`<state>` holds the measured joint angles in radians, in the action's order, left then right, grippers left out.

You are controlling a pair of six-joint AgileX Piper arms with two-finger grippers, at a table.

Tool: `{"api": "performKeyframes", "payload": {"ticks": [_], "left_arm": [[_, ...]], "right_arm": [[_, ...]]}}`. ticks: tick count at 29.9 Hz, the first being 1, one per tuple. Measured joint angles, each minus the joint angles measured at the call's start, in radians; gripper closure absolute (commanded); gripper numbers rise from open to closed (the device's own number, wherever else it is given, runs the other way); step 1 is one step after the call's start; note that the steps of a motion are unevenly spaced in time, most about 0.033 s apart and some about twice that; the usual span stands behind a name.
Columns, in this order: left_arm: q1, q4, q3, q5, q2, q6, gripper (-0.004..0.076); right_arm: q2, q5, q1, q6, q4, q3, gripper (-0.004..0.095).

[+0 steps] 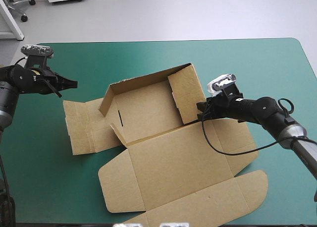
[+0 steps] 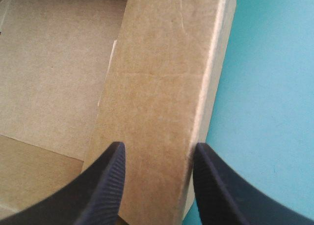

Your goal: Fold the box

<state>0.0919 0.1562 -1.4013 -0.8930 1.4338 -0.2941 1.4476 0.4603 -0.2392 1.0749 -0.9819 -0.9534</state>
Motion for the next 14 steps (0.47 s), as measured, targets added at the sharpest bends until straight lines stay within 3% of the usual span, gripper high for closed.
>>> {"api": "performKeyframes", "payload": {"ticks": [6, 14], "left_arm": [[0.000, 0.000, 0.000, -0.007, 0.000, 0.000, 0.0724], [0.000, 0.000, 0.000, -0.009, 0.000, 0.000, 0.0724]], "right_arm": [[-0.003, 0.112, 0.001, -0.014, 0.023, -0.066, 0.0491], [0.037, 0.227, 0.000, -0.287, 0.311, -0.277, 0.0489]]}}
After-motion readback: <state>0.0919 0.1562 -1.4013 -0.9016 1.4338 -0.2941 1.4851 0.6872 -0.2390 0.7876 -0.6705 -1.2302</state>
